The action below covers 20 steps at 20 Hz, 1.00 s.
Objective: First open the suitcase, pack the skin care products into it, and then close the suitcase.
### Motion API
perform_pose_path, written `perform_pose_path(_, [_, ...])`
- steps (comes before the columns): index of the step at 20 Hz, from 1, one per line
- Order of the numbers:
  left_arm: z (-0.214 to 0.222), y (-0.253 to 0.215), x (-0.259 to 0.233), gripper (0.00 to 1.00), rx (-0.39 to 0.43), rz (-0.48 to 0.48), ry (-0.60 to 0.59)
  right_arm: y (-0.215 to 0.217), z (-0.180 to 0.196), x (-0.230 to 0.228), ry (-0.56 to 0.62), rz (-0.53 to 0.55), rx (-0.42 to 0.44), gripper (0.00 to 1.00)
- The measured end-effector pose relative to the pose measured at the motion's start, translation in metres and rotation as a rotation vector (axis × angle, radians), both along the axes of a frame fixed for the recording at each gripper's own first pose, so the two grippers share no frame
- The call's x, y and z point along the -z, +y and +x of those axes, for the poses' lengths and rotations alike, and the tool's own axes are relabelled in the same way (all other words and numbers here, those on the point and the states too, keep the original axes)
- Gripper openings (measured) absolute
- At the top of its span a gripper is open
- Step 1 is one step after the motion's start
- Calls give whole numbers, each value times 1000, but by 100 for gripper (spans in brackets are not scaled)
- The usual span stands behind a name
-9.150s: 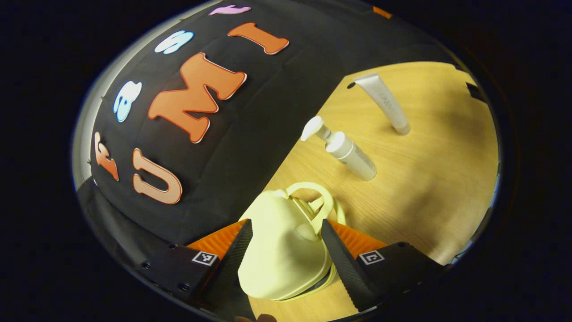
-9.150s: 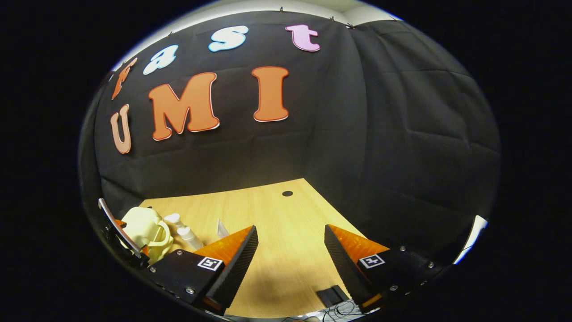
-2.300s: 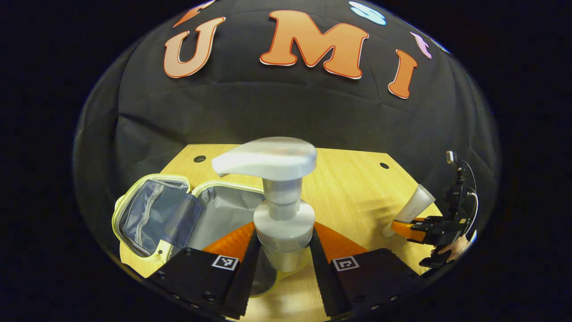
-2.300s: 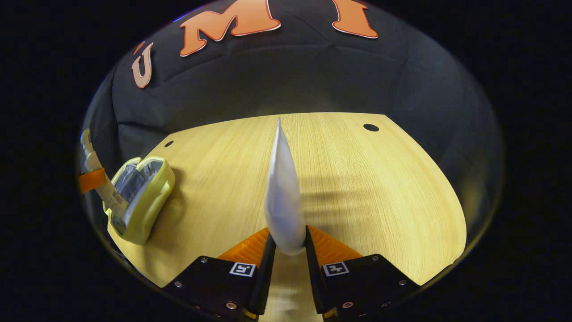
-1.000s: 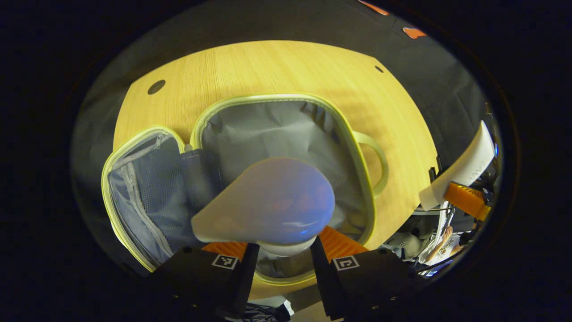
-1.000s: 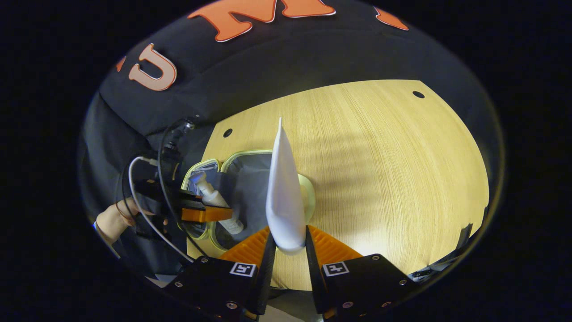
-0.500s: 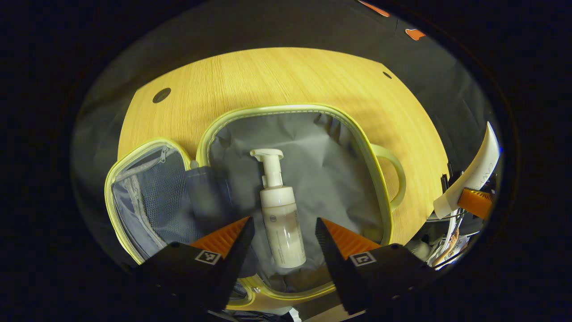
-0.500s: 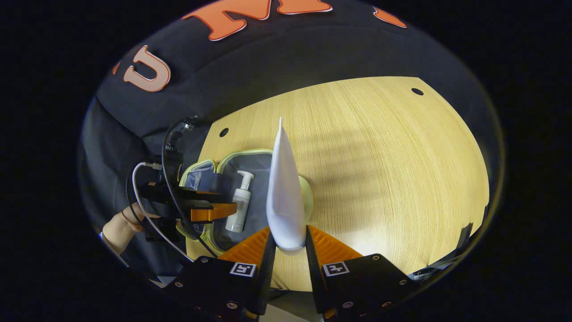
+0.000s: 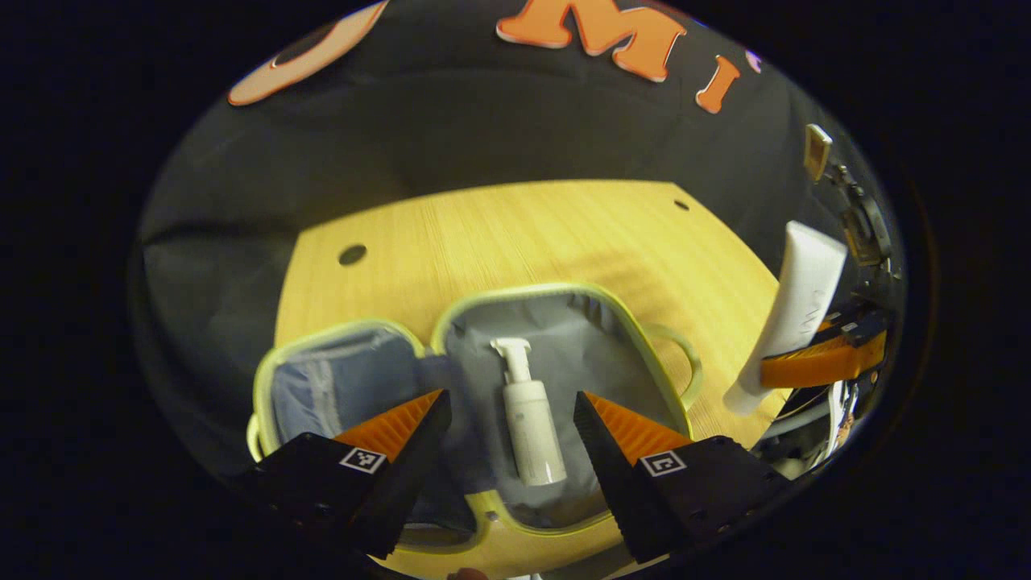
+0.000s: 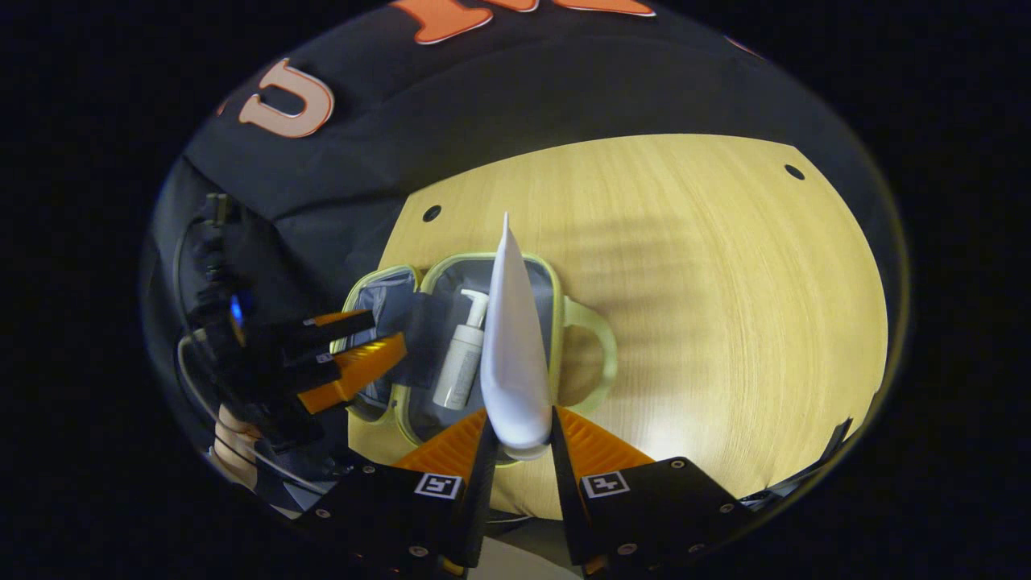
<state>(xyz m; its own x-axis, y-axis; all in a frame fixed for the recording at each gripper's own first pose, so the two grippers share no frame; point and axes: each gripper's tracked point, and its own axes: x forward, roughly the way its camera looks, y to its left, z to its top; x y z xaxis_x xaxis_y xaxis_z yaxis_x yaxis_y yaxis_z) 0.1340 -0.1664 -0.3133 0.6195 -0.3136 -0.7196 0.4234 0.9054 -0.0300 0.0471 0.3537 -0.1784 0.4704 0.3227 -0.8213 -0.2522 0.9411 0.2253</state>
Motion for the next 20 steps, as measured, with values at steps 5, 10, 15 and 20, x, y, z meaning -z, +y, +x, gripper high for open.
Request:
perform_pose_path(5, [-11, 50, -71, 98, -97, -20, -171, 40, -7, 12, 84, -32, -97, 40])
perform_pose_path(10, [-38, 111, -121, 98, -195, 5, -253, 57, -6, 39, 197, -83, -112, 40])
perform_pose_path(15, [-67, 167, -144, 98, -291, -11, -219, 53, 6, 85, 280, -184, -98, 40])
perform_pose_path(20, [-88, 208, -172, 98, -358, 2, -201, 61, 10, 107, 327, -186, -86, 46])
